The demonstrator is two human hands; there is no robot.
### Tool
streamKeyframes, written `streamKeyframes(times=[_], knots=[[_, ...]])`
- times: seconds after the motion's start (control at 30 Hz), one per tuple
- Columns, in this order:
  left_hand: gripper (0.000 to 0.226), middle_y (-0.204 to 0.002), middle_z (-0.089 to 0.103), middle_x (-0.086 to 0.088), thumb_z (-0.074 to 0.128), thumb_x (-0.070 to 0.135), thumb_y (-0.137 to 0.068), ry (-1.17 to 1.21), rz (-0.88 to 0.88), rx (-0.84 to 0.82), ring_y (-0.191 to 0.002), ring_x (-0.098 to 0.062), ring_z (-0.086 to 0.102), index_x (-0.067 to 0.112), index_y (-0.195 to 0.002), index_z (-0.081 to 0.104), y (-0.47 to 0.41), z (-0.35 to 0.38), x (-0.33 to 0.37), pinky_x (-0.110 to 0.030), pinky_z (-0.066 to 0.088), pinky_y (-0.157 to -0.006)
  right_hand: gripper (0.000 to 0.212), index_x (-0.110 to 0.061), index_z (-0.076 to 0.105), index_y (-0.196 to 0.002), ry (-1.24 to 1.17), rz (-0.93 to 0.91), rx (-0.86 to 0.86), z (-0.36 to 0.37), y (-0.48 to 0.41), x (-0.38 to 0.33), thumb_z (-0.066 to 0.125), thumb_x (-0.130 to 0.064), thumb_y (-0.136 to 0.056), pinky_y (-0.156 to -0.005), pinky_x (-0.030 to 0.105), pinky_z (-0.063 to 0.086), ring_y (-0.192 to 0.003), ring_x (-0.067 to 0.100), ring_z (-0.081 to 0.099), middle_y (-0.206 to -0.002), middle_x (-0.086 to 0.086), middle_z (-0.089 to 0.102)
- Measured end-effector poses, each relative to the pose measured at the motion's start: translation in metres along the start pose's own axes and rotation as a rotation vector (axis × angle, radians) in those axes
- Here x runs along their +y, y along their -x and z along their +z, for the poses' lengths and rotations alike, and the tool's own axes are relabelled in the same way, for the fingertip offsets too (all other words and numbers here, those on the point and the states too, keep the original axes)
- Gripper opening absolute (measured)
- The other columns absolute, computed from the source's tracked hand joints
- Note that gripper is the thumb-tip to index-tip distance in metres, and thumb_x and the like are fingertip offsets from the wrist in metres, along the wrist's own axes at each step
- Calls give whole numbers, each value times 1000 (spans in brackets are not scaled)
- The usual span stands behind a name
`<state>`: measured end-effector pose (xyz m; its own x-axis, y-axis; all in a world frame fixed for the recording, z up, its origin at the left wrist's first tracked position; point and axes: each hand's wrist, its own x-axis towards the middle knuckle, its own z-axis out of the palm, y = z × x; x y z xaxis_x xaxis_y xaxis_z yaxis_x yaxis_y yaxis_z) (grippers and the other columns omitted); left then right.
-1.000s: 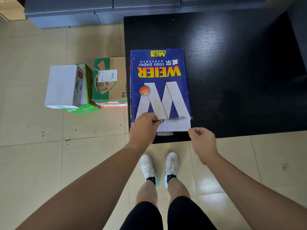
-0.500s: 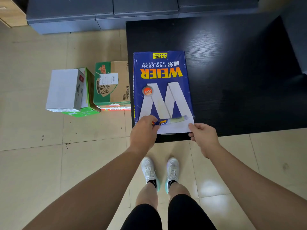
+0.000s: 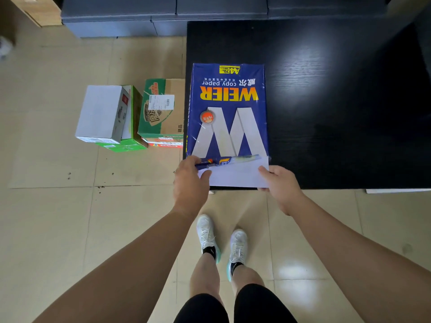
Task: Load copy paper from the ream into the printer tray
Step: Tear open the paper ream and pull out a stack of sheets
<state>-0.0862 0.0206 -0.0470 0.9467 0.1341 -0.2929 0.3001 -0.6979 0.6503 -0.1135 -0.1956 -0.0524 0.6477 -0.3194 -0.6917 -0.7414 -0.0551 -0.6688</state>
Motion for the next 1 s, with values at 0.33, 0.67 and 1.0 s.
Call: streamKeyframes(times=[0.33, 0.67, 1.0], knots=[[45, -109, 58, -7, 75, 34, -81, 260, -409, 43, -89, -25, 59, 10, -108, 48, 22, 2, -11, -34, 51, -70, 14, -12, 70, -93, 36, -18, 39, -4, 9, 28, 65, -23, -89, -61, 34, 53, -60, 16, 66, -90, 11, 76], [28, -84, 63, -3, 78, 35, -83, 429, -571, -260, -77, -27, 56, 13, -74, 63, -8, -6, -21, -35, 48, -69, 25, -15, 72, -104, -110, 62, -113, 6, -8, 20, 67, -35, -90, -91, 39, 55, -97, 24, 72, -104, 4, 76], [18, -88, 71, 0, 80, 24, -82, 615, -588, -298, -77, -22, 65, 15, -93, 69, -14, -2, -26, -28, 46, -56, 24, -10, 65, -112, -64, -47, -44, 15, -1, 25, 59, -27, -96, -44, 25, 50, -68, 23, 64, -101, 10, 70]])
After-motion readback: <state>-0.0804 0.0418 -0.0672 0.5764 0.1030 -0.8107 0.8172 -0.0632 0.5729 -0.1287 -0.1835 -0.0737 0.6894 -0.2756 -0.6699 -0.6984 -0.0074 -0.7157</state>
